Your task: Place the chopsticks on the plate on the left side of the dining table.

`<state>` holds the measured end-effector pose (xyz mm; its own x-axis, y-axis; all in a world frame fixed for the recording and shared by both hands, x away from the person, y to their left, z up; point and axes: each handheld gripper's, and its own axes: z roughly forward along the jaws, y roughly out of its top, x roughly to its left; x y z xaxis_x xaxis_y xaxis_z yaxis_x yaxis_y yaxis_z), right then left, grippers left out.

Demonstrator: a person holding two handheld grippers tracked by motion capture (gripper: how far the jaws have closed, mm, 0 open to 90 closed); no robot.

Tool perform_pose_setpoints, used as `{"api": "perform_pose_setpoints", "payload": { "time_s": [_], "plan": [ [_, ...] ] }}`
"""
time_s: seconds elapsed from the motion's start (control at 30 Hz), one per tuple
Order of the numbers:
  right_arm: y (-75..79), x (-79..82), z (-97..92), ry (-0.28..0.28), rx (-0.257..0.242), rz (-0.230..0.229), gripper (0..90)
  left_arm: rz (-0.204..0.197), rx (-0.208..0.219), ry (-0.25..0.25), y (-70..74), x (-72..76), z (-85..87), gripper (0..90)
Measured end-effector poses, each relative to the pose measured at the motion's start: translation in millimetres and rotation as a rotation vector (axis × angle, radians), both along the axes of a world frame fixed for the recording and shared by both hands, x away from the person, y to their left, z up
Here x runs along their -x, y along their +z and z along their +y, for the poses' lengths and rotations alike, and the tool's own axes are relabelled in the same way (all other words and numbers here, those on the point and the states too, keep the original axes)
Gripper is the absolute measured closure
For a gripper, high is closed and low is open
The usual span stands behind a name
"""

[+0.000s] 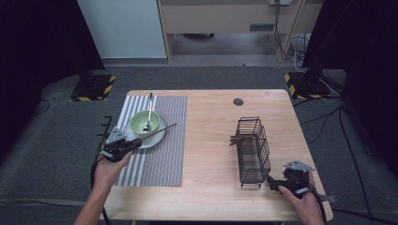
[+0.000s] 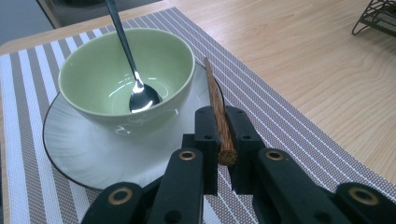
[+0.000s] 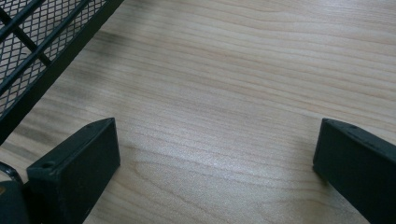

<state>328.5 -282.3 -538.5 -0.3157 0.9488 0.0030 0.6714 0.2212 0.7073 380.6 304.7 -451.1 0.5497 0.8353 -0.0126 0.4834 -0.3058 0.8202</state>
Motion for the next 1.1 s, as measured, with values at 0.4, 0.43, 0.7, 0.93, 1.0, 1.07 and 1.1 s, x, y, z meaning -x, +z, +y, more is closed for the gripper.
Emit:
{"api": "perform_pose_setpoints", "payload": {
  "time_s": [0.4,0.43,0.7,0.93,1.0,1.07,1.1],
  "plan": [
    [0.0,0.0,0.0,0.0,0.0,0.0,0.6,-0.007,0.056,0.023,-8.0,6.2,6.8,83.5],
    [0.0,0.0,0.0,0.0,0.0,0.0,0.7,-0.011,0.056,0.024,-8.2,6.4,7.0,83.5],
    [0.0,0.0,0.0,0.0,0.0,0.0,0.6,-0.057,0.08,0.058,-6.3,6.6,8.6,83.5],
    [0.0,0.0,0.0,0.0,0.0,0.0,0.7,-0.053,0.076,0.061,-10.8,8.7,8.6,83.6],
    [0.0,0.0,0.0,0.0,0.0,0.0,0.7,-0.049,0.074,0.058,-12.7,9.8,9.0,83.5],
    [0.0,0.0,0.0,0.0,0.0,0.0,0.6,-0.043,0.073,0.057,-14.6,10.7,9.5,83.6],
    [0.0,0.0,0.0,0.0,0.0,0.0,0.6,-0.041,0.073,0.057,-16.0,11.3,10.1,83.6]
  ]
}}
